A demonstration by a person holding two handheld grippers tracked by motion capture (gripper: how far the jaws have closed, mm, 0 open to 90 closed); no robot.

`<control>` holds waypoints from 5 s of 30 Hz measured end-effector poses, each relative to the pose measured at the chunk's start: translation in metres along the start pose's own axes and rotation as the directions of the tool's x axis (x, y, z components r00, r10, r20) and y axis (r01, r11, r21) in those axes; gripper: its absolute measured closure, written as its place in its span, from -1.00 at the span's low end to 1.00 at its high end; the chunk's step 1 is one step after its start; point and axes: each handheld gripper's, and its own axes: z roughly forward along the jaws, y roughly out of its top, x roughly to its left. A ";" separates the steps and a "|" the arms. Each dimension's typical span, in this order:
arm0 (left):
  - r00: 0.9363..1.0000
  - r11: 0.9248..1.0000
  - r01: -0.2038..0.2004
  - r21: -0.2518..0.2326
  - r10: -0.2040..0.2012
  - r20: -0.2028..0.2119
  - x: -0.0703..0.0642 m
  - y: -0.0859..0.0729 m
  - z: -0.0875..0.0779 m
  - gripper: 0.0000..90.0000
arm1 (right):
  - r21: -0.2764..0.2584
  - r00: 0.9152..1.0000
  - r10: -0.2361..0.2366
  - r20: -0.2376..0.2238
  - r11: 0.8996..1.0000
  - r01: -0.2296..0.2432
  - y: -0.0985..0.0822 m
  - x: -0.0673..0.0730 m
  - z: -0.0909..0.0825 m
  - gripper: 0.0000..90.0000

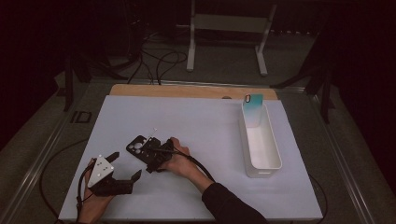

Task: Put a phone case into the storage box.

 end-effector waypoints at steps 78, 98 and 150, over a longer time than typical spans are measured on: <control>0.995 0.995 0.099 -0.023 -0.099 0.018 0.001 0.020 0.000 -0.99 | -0.491 0.990 0.110 0.084 0.870 -0.055 -0.072 -0.017 -0.108 -0.66; 0.985 0.988 0.154 -0.020 -0.152 0.076 -0.011 0.049 0.016 -0.78 | -0.537 0.996 0.046 0.074 0.844 0.000 -0.071 -0.001 -0.108 -0.66; 0.947 0.966 0.257 -0.041 -0.243 0.212 -0.020 0.062 0.038 0.87 | -0.588 1.000 0.024 -0.002 0.808 -0.020 -0.074 -0.004 -0.111 -0.78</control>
